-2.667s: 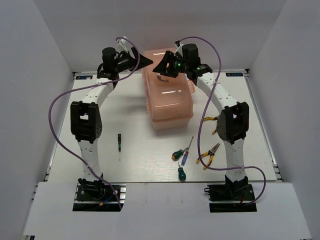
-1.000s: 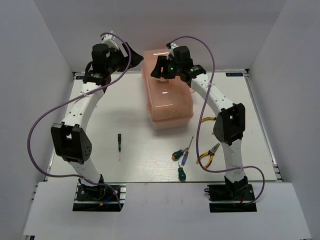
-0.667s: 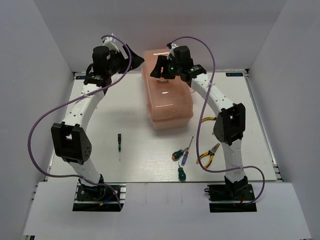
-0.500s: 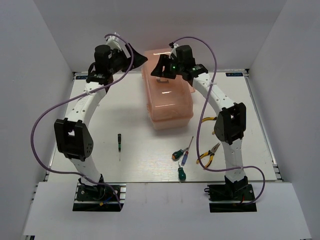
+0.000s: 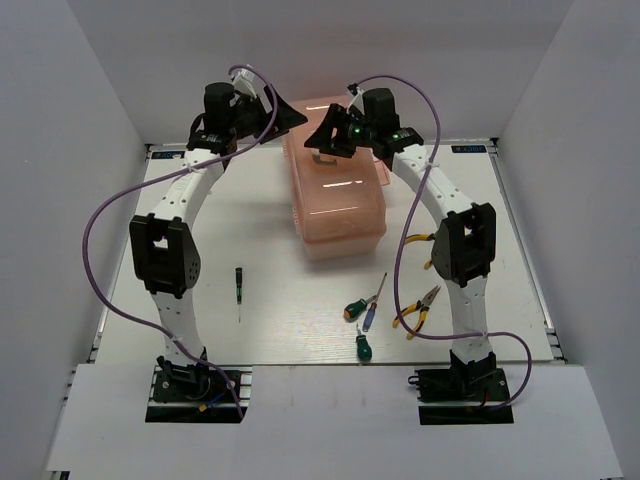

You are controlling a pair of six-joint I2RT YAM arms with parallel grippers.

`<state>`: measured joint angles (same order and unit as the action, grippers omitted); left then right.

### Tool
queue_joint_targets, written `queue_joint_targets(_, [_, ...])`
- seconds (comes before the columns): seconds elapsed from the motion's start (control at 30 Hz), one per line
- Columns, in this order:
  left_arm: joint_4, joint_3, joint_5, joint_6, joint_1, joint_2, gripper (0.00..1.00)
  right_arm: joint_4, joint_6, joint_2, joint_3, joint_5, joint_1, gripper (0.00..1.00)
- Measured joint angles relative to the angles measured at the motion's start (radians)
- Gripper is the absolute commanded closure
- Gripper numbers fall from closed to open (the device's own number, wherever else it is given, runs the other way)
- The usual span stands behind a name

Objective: Sort the tools into containers

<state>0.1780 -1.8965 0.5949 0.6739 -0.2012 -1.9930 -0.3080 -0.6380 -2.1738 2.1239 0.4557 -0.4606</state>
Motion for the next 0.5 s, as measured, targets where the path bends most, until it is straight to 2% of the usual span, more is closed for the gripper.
queue_joint_targets(0.5, [0.032,-0.108,0.06,0.079,-0.009,-0.13,0.08,0.05,-0.05,-0.002,-0.015,0.07,0.011,0.37])
